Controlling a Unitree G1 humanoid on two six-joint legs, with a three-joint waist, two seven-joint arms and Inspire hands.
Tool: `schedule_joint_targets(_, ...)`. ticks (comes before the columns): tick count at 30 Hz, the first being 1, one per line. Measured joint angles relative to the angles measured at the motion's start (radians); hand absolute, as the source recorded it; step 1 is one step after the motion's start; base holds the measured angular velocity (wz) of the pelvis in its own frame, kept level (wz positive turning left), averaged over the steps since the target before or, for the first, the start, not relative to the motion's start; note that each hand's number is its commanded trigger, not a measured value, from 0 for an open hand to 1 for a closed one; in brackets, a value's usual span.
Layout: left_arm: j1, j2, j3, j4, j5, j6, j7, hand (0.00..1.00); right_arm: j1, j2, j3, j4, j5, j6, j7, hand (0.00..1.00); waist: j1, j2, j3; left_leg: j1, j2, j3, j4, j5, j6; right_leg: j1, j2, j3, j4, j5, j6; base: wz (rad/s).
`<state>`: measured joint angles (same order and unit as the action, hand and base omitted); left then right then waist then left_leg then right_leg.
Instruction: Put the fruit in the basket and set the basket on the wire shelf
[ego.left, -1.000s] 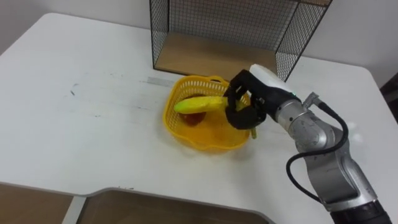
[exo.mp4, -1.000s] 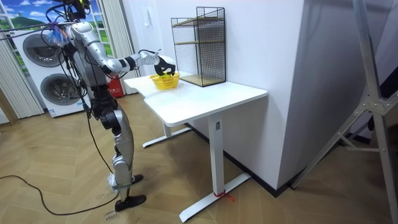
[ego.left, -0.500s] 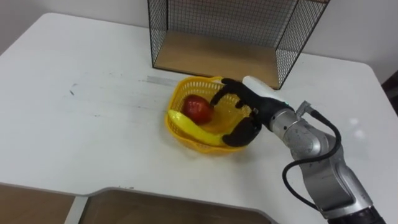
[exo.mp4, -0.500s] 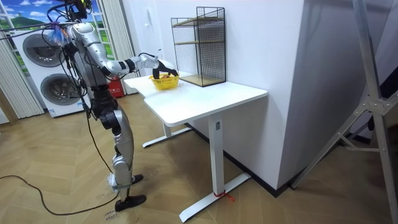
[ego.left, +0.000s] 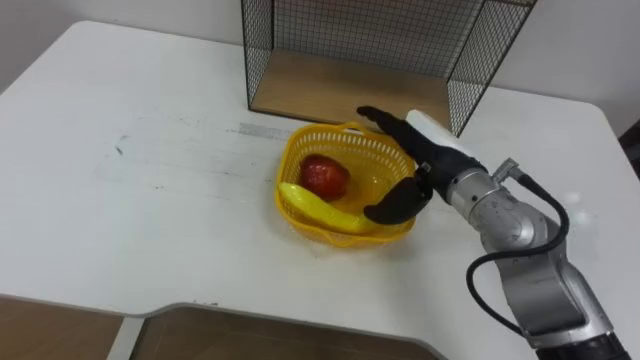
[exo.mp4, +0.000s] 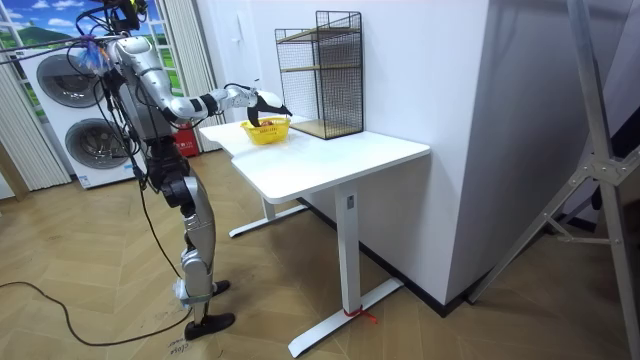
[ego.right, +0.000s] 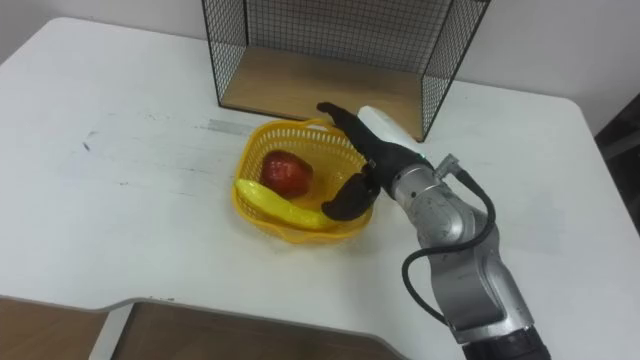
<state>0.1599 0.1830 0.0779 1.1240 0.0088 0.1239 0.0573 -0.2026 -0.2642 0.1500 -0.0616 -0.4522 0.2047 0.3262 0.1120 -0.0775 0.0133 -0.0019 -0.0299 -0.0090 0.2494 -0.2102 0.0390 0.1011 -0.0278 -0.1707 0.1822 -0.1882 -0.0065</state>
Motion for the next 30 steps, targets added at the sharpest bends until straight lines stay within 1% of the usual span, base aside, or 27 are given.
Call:
schedule_joint_targets(2,0.007,0.0,0.002,0.0,-0.041,-0.002,0.004,0.0,0.013,-0.001,-0.033,0.0,0.047,-0.008,-0.038,0.0,0.0,0.008,-0.0027,0.001,0.0,0.0,0.002,0.0,0.0,0.001,0.0,-0.001,0.0,0.001,0.002,-0.06)
schedule_joint_targets(3,0.012,-0.001,0.004,0.002,-0.067,-0.004,0.006,0.0,0.032,-0.001,-0.056,0.0,0.077,-0.014,-0.069,0.0,0.0,0.014,-0.0059,0.006,0.0,0.001,0.002,0.0,0.0,0.005,0.0,-0.001,0.001,0.001,0.002,-0.03)
schedule_joint_targets(4,0.02,-0.001,0.007,0.007,-0.08,-0.007,0.007,0.0,0.043,-0.001,-0.065,0.0,0.095,-0.016,-0.084,0.0,0.0,0.018,-0.007,0.008,-0.001,0.002,0.001,0.0,0.0,0.006,0.0,-0.002,0.002,0.001,0.002,0.0)
schedule_joint_targets(5,0.03,-0.003,0.011,0.016,-0.095,-0.016,0.013,0.0,0.067,-0.001,-0.083,0.0,0.131,-0.023,-0.113,0.0,-0.007,0.023,-0.0115,0.011,-0.001,0.001,0.002,0.0,0.0,0.011,-0.001,-0.009,0.002,0.001,0.002,0.09)
schedule_joint_targets(6,0.036,-0.006,0.029,0.022,-0.097,-0.021,0.024,0.0,0.089,-0.001,-0.104,0.0,0.155,-0.033,-0.135,0.0,-0.02,0.026,-0.0124,0.011,-0.001,-0.004,0.006,0.0,0.001,0.015,-0.001,-0.015,0.003,0.001,0.002,0.12)
schedule_joint_targets(9,0.061,-0.009,0.074,0.02,-0.115,-0.024,0.053,0.0,0.136,0.0,-0.152,0.0,0.215,-0.04,-0.195,0.0,-0.037,0.03,-0.0127,0.005,-0.001,-0.008,0.013,0.0,0.001,0.014,-0.001,-0.019,0.003,0.001,0.002,0.05)
schedule_joint_targets(10,0.066,-0.011,0.088,0.02,-0.116,-0.024,0.065,0.0,0.151,0.0,-0.175,0.0,0.232,-0.04,-0.216,0.0,-0.05,0.033,-0.013,0.004,-0.001,-0.007,0.017,-0.001,0.001,0.015,-0.001,-0.019,0.002,0.001,0.002,0.0)
schedule_joint_targets(11,0.069,-0.012,0.101,0.018,-0.119,-0.024,0.07,0.0,0.157,0.0,-0.186,0.0,0.245,-0.04,-0.229,0.0,-0.053,0.035,-0.0133,0.005,-0.001,-0.005,0.018,-0.001,0.001,0.016,-0.001,-0.018,0.002,0.001,0.002,-0.03)
schedule_joint_targets(13,0.082,-0.012,0.145,0.013,-0.165,-0.024,0.096,0.0,0.181,0.0,-0.233,0.0,0.33,-0.043,-0.293,0.0,-0.056,0.043,-0.0155,0.013,0.0,0.003,0.018,0.0,0.001,0.02,0.0,-0.008,0.003,0.001,0.002,-0.09)
schedule_joint_targets(14,0.084,-0.011,0.155,0.01,-0.174,-0.024,0.104,0.0,0.186,0.001,-0.244,0.0,0.34,-0.045,-0.308,0.0,-0.058,0.045,-0.0165,0.012,0.001,0.0,0.019,0.0,0.001,0.02,0.0,-0.009,0.003,0.001,0.002,-0.05)
schedule_joint_targets(16,0.096,-0.012,0.181,-0.023,-0.181,-0.026,0.124,0.0,0.196,0.002,-0.267,0.0,0.349,-0.059,-0.354,0.0,-0.066,0.049,-0.0175,0.011,0.0,-0.001,0.022,0.0,0.001,0.021,-0.002,-0.009,0.001,0.001,0.003,0.02)
schedule_joint_targets(18,0.1,-0.01,0.226,-0.056,-0.196,-0.047,0.157,0.0,0.219,0.002,-0.302,0.001,0.384,-0.082,-0.41,0.0,-0.076,0.053,-0.0198,0.013,-0.001,-0.001,0.026,0.0,0.002,0.029,-0.003,-0.009,-0.006,0.0,0.004,0.06)
schedule_joint_targets(19,0.107,-0.009,0.248,-0.094,-0.202,-0.048,0.176,0.0,0.235,0.002,-0.317,0.005,0.403,-0.095,-0.438,0.0,-0.078,0.058,-0.0181,0.014,0.0,0.0,0.025,0.0,0.002,0.028,-0.004,-0.005,-0.013,0.001,0.005,0.03)
schedule_joint_targets(20,0.111,-0.01,0.264,-0.117,-0.205,-0.048,0.181,0.0,0.249,0.002,-0.326,0.006,0.412,-0.101,-0.45,0.0,-0.078,0.057,-0.0186,0.014,0.0,0.001,0.025,0.0,0.002,0.027,-0.006,-0.005,-0.013,0.001,0.006,0.0)
schedule_joint_targets(21,0.12,-0.01,0.284,-0.17,-0.217,-0.048,0.195,0.0,0.273,0.002,-0.34,0.006,0.429,-0.104,-0.471,0.0,-0.078,0.057,-0.0195,0.014,0.001,0.001,0.024,0.0,0.002,0.027,-0.005,-0.003,-0.014,0.001,0.006,0.0)
schedule_joint_targets(22,0.12,-0.009,0.301,-0.22,-0.239,-0.047,0.212,0.0,0.296,0.002,-0.348,0.006,0.449,-0.104,-0.492,0.0,-0.079,0.059,-0.0186,0.014,0.001,0.001,0.024,0.0,0.002,0.028,-0.005,-0.002,-0.014,0.001,0.006,0.0)
schedule_joint_targets(23,0.119,-0.009,0.307,-0.243,-0.247,-0.047,0.22,0.0,0.306,0.002,-0.35,0.006,0.451,-0.104,-0.499,0.0,-0.079,0.061,-0.0188,0.014,0.0,0.003,0.023,0.0,0.002,0.03,-0.004,-0.002,-0.014,0.001,0.006,-0.05)
schedule_joint_targets(24,0.115,-0.008,0.311,-0.282,-0.263,-0.053,0.235,0.0,0.323,0.002,-0.35,0.006,0.453,-0.104,-0.51,0.0,-0.078,0.069,-0.0176,0.014,0.0,0.004,0.021,0.0,0.003,0.031,-0.003,0.0,-0.013,0.002,0.008,-0.05)
schedule_joint_targets(25,0.115,-0.008,0.313,-0.307,-0.284,-0.064,0.249,0.0,0.337,0.002,-0.35,0.006,0.463,-0.104,-0.519,0.0,-0.08,0.077,-0.0185,0.014,-0.001,0.006,0.019,0.0,0.004,0.03,-0.005,0.0,-0.013,0.003,0.009,-0.06)
schedule_joint_targets(26,0.11,-0.008,0.313,-0.322,-0.292,-0.065,0.255,0.0,0.346,0.002,-0.351,0.006,0.469,-0.104,-0.523,0.0,-0.08,0.078,-0.02,0.015,-0.002,0.005,0.018,0.0,0.005,0.03,-0.005,0.001,-0.014,0.003,0.009,-0.03)
schedule_joint_targets(27,0.106,-0.009,0.314,-0.372,-0.311,-0.066,0.268,0.0,0.363,0.004,-0.351,0.006,0.485,-0.105,-0.525,0.0,-0.083,0.082,-0.0199,0.015,-0.002,0.006,0.016,-0.001,0.005,0.028,-0.005,0.001,-0.014,0.003,0.009,-0.03)
schedule_joint_targets(28,0.108,-0.009,0.314,-0.399,-0.315,-0.066,0.272,0.0,0.373,0.005,-0.351,0.006,0.491,-0.105,-0.526,0.0,-0.081,0.084,-0.0198,0.016,-0.001,0.006,0.014,-0.001,0.005,0.027,-0.005,0.001,-0.014,0.003,0.009,-0.05)
schedule_joint_targets(30,0.121,-0.009,0.315,-0.496,-0.322,-0.073,0.299,0.0,0.398,0.006,-0.351,0.006,0.504,-0.105,-0.527,0.0,-0.078,0.09,-0.0191,0.023,0.0,0.007,0.004,0.0,0.005,0.029,-0.005,-0.001,-0.014,0.003,0.009,-0.05)
